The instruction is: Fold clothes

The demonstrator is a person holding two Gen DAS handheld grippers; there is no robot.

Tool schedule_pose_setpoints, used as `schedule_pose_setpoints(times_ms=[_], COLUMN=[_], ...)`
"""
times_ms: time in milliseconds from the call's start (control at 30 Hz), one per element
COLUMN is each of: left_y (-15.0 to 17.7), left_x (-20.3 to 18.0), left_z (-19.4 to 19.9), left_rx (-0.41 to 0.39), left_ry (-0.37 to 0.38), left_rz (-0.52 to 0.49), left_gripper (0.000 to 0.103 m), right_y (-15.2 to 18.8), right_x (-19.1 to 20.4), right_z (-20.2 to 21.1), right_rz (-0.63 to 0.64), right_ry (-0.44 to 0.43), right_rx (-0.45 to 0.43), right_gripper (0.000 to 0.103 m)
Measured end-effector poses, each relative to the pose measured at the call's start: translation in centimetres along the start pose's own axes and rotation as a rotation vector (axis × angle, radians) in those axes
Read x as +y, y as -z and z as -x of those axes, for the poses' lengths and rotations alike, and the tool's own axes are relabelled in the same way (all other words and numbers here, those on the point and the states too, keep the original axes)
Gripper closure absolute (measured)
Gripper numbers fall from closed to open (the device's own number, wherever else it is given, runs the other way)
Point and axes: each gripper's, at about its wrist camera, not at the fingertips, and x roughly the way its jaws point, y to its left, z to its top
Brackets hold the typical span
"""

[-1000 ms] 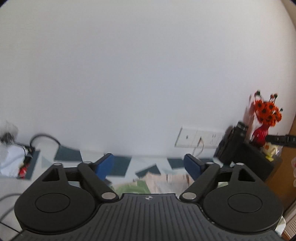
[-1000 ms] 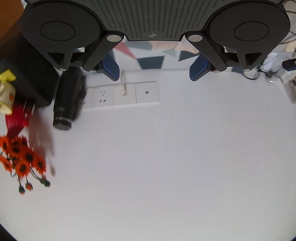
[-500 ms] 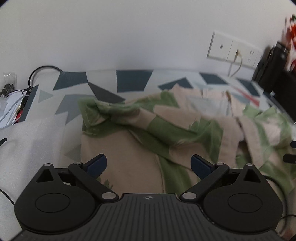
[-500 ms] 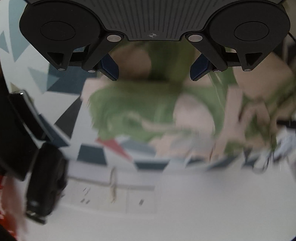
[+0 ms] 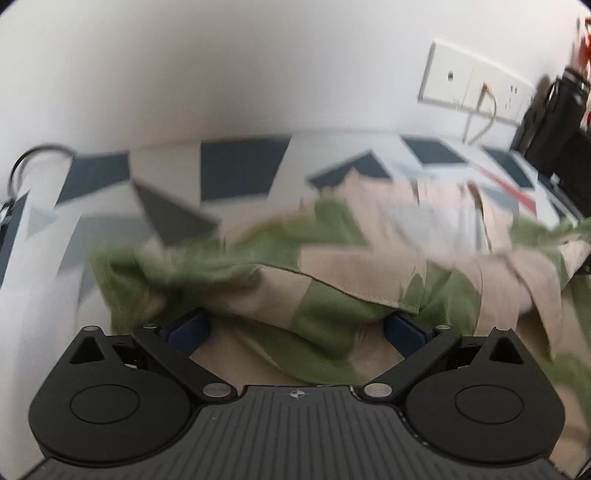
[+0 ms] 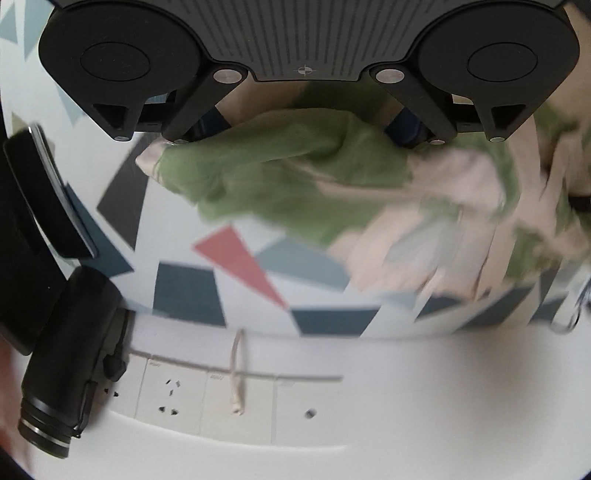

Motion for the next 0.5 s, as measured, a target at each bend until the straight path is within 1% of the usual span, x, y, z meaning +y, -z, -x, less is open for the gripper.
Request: schedule_pose_setpoints(times_ms=[100, 200, 267, 300, 333, 400, 500], left_y=[-3.6, -7.0, -8.0, -8.2, -8.0, -6.9, -4.1], left_x=[1.4, 3.2, 3.8, 4.1, 4.3, 4.6, 4.9], left_z=[-1.1, -1.1, -0.1, 0.4, 0.9, 1.6, 2.0], left_rx=[-0.097, -0.199, -0.254, -0.269, -0.275, -0.257, -0.184], left_ry=[0.007, -0.002, -0.005, -0.001, 0.006, 0.03, 0.046], left_rz=[0.031, 0.104, 0.109, 0.102, 0.091, 0.067, 0.006], left_gripper=[0.001, 0.001, 0.001, 0.001, 0.001, 0.001, 0.001], right_y=[-3.4, -6.3, -7.2, -7.6, -7.3, -6.5, -4.7], right_x=[-1.4, -3.2, -3.9, -4.2, -4.1, -3.7, -1.3], right_z=[-1.0, -1.3, -1.2, -1.2, -1.0, -0.8, -0.7], right_rz=[-0.095, -0.215, -0.251, -0.268, -0.251, -0.206, -0.068], right_ry=[0.014, 0.049, 0.044, 0.041, 0.035, 0.02, -0.007], right_rx=[-0.064, -0.18, -0.195, -0.202, -0.194, -0.167, -0.088], right_gripper=[0.022, 0.02, 0.02, 0.02, 0.02, 0.018, 0.017])
